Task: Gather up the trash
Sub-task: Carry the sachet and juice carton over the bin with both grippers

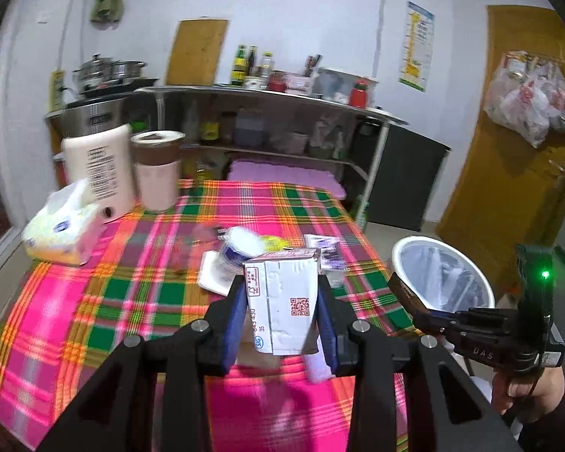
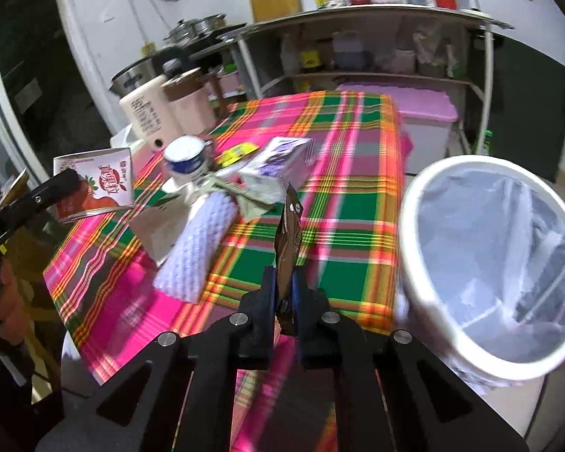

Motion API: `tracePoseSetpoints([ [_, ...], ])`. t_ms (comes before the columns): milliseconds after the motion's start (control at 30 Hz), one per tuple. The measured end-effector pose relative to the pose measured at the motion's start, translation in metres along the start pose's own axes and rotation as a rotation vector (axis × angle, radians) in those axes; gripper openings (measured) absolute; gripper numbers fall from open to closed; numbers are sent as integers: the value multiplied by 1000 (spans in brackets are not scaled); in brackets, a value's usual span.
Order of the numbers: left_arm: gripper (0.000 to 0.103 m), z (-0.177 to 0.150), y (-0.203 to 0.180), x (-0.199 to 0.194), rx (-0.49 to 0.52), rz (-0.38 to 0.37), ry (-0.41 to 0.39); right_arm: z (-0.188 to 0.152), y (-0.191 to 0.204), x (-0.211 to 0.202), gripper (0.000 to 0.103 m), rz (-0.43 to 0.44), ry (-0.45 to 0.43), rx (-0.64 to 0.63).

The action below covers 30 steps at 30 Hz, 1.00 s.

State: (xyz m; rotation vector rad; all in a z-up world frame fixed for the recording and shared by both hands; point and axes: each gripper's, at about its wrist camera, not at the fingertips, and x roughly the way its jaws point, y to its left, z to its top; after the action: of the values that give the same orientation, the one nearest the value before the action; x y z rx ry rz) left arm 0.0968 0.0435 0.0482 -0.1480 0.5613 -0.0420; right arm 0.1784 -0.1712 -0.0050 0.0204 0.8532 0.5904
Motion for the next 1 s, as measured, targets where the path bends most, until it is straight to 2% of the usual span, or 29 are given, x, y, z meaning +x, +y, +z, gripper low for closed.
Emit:
tracePoseSetpoints([
  [267,37,7,-63,37,77,-122,39,-5,-49,-35,9,-100,-38,77],
  [567,37,10,-126,73,157,-240,88,-14,-97,-50,9,-184,-36,160],
  [767,37,13,-155,92,189,-289,113,-18,-115,-53,9,-211,-27,186],
  [1000,37,7,-171,114,201,-318,162,-22,-128,-50,9,-223,-5,214],
])
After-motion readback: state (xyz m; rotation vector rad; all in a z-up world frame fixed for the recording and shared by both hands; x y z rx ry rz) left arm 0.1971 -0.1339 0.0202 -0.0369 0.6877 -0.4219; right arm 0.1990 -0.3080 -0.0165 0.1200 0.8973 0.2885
